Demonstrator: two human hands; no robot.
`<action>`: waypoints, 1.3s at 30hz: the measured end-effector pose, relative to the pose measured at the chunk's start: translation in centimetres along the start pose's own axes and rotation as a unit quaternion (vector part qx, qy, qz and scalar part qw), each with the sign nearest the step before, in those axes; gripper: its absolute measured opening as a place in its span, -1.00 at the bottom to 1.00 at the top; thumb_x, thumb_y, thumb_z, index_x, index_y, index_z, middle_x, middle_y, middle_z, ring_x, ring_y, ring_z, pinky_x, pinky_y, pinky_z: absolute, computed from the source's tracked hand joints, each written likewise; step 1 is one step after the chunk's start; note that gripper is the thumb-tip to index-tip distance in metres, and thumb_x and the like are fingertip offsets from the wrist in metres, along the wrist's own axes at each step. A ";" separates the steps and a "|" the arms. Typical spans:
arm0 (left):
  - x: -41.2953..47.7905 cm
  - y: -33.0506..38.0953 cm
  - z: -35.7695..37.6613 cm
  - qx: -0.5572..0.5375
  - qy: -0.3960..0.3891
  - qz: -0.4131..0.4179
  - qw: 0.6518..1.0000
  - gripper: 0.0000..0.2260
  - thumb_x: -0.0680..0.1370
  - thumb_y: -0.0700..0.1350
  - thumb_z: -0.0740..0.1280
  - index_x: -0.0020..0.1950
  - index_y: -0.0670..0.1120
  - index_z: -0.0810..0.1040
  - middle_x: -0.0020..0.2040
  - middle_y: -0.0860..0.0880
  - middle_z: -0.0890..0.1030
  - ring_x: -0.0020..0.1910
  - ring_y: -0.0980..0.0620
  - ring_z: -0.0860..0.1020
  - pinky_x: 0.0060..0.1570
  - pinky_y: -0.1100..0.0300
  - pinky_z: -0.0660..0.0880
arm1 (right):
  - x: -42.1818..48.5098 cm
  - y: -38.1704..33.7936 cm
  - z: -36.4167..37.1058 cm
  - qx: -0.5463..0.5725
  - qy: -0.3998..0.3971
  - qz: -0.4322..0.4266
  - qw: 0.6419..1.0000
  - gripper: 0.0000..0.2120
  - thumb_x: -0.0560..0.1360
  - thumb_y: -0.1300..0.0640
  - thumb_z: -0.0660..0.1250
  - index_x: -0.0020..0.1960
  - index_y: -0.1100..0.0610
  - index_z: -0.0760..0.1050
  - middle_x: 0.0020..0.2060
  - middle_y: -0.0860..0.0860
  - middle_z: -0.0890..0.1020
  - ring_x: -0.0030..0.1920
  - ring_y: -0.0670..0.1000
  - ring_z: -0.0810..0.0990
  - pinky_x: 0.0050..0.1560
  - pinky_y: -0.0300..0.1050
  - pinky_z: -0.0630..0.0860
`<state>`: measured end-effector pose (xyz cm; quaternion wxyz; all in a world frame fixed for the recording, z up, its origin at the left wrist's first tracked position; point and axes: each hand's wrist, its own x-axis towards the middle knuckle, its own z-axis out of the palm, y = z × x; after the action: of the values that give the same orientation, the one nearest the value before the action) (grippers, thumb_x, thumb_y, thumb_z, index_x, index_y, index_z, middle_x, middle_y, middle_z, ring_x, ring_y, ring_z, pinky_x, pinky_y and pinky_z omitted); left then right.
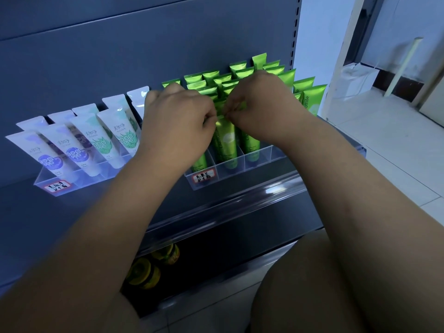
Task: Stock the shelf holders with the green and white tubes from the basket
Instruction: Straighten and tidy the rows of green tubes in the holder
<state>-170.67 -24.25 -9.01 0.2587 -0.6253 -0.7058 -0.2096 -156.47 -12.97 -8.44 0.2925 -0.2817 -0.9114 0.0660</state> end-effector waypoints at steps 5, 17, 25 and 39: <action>-0.2 0.0 0.4 -0.031 0.024 0.014 0.999 -0.90 0.52 -0.10 0.37 -0.17 -0.01 0.65 -0.21 0.07 0.64 -0.03 -0.09 0.55 0.06 -0.01 0.34 | -0.3 0.4 -0.2 0.047 0.005 0.014 0.999 -0.84 0.51 0.12 0.38 -0.03 -0.02 0.74 -0.10 -0.07 0.74 0.09 0.03 0.60 0.09 -0.26 0.35; 0.0 -0.2 0.5 -0.114 0.003 0.004 0.993 -0.94 0.50 -0.17 0.42 -0.13 -0.02 0.67 -0.18 0.07 0.65 0.02 -0.12 0.52 0.09 -0.08 0.44 | -0.6 0.4 -0.2 0.111 -0.010 0.044 0.993 -0.88 0.51 0.14 0.45 -0.02 0.00 0.75 -0.13 -0.05 0.73 -0.09 -0.09 0.65 -0.06 -0.24 0.48; -0.1 -0.3 0.7 -0.156 0.010 -0.013 0.988 -0.92 0.52 -0.04 0.38 -0.10 0.01 0.66 -0.19 0.10 0.64 -0.02 -0.08 0.52 0.03 -0.09 0.49 | -0.8 0.4 -0.4 0.134 -0.011 0.061 0.989 -0.89 0.50 0.14 0.45 -0.03 0.02 0.74 -0.12 -0.07 0.73 -0.08 -0.11 0.66 0.01 -0.18 0.56; 2.7 -2.0 0.2 -0.144 -0.037 -0.082 0.985 -0.93 0.54 0.00 0.41 -0.08 0.10 0.69 -0.13 0.15 0.66 0.16 -0.06 0.44 0.15 -0.05 0.46 | 0.7 1.4 -0.2 0.060 0.068 0.038 0.995 -0.86 0.49 0.08 0.41 -0.03 0.02 0.74 -0.10 -0.01 0.71 0.04 0.09 0.61 0.11 -0.16 0.40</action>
<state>-172.92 -22.28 -7.46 0.1216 -0.6030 -0.7264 -0.3065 -156.16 -11.38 -8.29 0.3677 -0.3025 -0.8722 0.1119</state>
